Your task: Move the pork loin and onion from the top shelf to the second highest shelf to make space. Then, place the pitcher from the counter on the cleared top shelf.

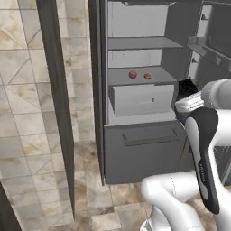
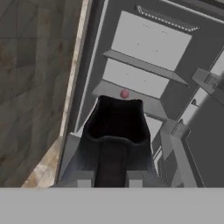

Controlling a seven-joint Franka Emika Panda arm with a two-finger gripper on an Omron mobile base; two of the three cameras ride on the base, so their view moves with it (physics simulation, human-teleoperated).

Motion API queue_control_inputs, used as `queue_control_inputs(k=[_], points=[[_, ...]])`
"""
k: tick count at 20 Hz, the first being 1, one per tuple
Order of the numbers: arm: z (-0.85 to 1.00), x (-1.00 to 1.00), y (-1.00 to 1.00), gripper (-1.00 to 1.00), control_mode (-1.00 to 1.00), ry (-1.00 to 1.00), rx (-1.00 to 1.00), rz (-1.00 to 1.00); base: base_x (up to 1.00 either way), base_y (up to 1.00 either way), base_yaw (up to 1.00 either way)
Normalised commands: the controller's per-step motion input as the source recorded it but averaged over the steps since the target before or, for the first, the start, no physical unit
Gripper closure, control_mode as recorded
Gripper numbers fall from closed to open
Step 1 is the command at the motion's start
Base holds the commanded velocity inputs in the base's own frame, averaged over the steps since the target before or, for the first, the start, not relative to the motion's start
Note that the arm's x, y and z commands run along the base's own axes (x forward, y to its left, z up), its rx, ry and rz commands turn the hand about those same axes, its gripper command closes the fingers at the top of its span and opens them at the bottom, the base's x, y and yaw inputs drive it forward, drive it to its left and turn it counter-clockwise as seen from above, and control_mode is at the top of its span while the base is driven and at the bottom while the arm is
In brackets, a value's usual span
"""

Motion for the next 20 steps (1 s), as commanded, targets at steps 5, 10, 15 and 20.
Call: queue_control_inputs(k=[5, 10, 15, 20], points=[[0.0, 0.0, 0.0, 1.0, 1.0, 0.0, 0.0, 0.0, 0.67, 0.0, -0.19], [0.0, 0.0, 0.0, 1.0, 1.0, 0.0, 0.0, 0.0, 0.75, 0.0, -0.17], [0.0, 0.0, 0.0, 1.0, 1.0, 0.0, 0.0, 0.0, 0.78, 0.0, -0.13], [0.0, 0.0, 0.0, 1.0, 1.0, 0.0, 0.0, 0.0, 0.67, 0.0, -0.07]])
